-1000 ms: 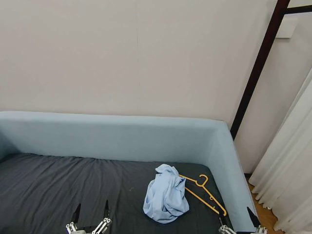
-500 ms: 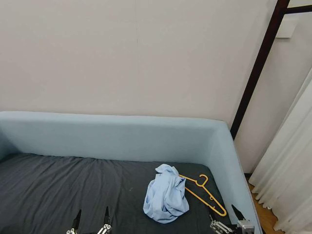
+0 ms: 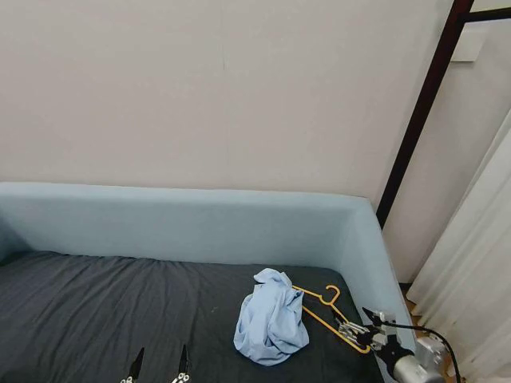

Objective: Pick up the clothes from the sofa and hang them on the clothes hanger.

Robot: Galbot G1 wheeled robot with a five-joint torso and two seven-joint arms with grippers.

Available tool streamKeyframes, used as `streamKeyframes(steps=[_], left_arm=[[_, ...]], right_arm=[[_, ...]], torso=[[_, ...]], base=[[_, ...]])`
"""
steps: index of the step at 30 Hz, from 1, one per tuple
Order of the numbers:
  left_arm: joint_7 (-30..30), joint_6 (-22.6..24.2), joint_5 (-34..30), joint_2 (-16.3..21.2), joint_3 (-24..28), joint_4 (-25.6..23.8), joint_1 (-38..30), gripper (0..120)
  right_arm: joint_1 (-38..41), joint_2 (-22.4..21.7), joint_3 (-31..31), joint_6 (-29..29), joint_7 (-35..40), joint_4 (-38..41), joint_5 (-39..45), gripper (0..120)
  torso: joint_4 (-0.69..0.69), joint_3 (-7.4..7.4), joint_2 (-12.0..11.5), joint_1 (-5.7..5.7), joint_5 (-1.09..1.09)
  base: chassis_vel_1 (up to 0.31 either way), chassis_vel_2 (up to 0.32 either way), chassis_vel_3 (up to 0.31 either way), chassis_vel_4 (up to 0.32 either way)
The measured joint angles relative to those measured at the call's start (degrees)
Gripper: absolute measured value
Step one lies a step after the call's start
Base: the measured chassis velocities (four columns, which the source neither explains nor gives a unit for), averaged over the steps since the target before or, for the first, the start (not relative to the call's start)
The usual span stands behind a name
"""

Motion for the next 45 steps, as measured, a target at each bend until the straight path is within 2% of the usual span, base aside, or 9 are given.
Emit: streamKeyframes(steps=[4, 10, 13, 26, 29, 33, 35, 39, 45], left_arm=[[0.3, -0.63, -0.25, 0.35, -0.64, -0.03, 0.63, 98], [0.44, -0.79, -0.22, 0.69, -0.98, -0.18, 1.08, 98], [0.43, -0.81, -0.15, 0.6, -1.2, -0.09, 1.2, 98], [0.35, -0.88, -0.06, -0.3, -1.44, 0.45, 1.2, 98], [0.35, -0.91, -0.04, -0.49, -1.53, 0.45, 1.22, 98], [0.34, -1.06, -0.01, -0.8, -1.63, 0.56, 1.23, 98], [0.32, -1.09, -0.01, -0.88, -1.63, 0.58, 1.21, 98], [0.27, -1.11, 0.01, -1.16, -1.53, 0.8, 1.04, 98], [0.24, -1.17, 0.03, -1.27, -1.46, 0.98, 0.98, 98]], right_arm=[[13.53, -0.68, -10.96, -2.86, 1.78, -7.68, 4.99, 100], [21.99, 1.58, -19.5, -4.6, 2.65, -13.76, 6.54, 100], [27.91, 5.23, -25.2, -5.83, 3.23, -19.17, 6.76, 100], [35.29, 15.13, -30.08, -6.3, 3.65, -33.03, 4.88, 98], [35.86, 16.33, -30.36, -6.32, 3.56, -35.12, 4.27, 92], [36.35, 17.77, -30.4, -6.28, 3.14, -37.41, 3.35, 74], [36.41, 18.02, -30.41, -6.21, 3.07, -37.72, 3.13, 70], [36.51, 18.58, -30.54, -5.96, 2.82, -38.05, 2.54, 50], [36.62, 18.61, -30.91, -5.59, 2.59, -38.25, 1.66, 32]], torso=[[-0.01, 0.0, 0.0, 0.0, -0.01], [-0.02, 0.0, 0.0, 0.0, 0.0], [-0.02, 0.0, 0.0, 0.0, -0.01], [-0.02, -0.01, 0.01, 0.0, -0.03], [-0.02, -0.01, 0.01, 0.0, -0.02], [-0.02, -0.01, 0.01, 0.0, -0.02], [-0.02, -0.01, 0.01, -0.01, -0.02], [-0.02, -0.01, 0.01, -0.01, -0.02], [-0.02, -0.01, 0.01, -0.01, -0.02]], base=[[0.0, 0.0, 0.0, 0.0], [0.0, 0.0, 0.0, 0.0], [0.0, 0.0, 0.0, 0.0], [0.0, 0.0, 0.0, 0.0], [0.0, 0.0, 0.0, 0.0], [0.0, 0.0, 0.0, 0.0], [0.0, 0.0, 0.0, 0.0], [0.0, 0.0, 0.0, 0.0], [0.0, 0.0, 0.0, 0.0]])
